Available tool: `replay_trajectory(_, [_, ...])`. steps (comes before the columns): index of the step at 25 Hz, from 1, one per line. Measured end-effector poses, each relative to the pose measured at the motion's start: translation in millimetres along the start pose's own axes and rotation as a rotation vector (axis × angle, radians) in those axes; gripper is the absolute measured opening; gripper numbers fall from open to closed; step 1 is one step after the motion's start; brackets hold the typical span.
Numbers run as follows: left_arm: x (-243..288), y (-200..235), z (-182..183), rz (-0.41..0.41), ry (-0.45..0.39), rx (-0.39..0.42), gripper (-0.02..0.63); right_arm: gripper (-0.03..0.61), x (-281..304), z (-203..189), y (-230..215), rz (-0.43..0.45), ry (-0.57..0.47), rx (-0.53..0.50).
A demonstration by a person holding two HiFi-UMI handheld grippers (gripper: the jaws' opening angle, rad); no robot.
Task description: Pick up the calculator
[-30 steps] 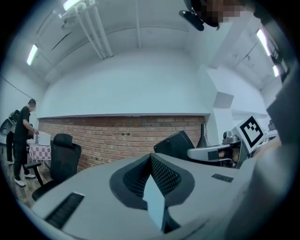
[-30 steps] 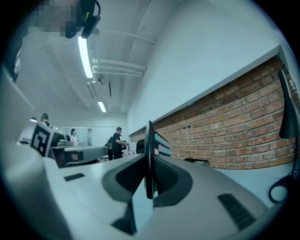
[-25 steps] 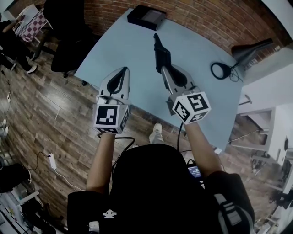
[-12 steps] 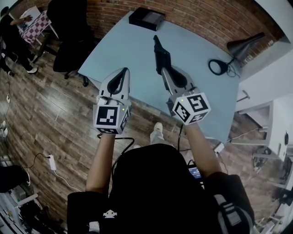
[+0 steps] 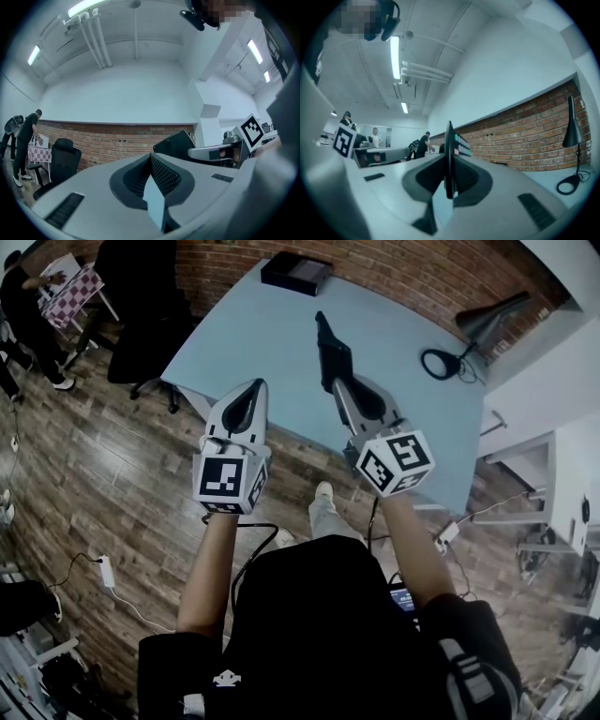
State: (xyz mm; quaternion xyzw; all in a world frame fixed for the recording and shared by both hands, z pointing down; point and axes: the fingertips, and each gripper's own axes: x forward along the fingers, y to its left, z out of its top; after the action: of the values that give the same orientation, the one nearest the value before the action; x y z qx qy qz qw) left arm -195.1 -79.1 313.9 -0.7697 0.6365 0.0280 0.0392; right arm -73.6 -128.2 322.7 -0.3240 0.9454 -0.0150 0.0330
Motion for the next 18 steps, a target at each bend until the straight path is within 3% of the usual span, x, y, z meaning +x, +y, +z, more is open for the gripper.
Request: replay_trajectory(18, [-13.9,-21.5,-2.9,0.011,0.005,0.002,0.008,0.046,-26.8,-1.8,8.3,0.03,0.0,-0.001])
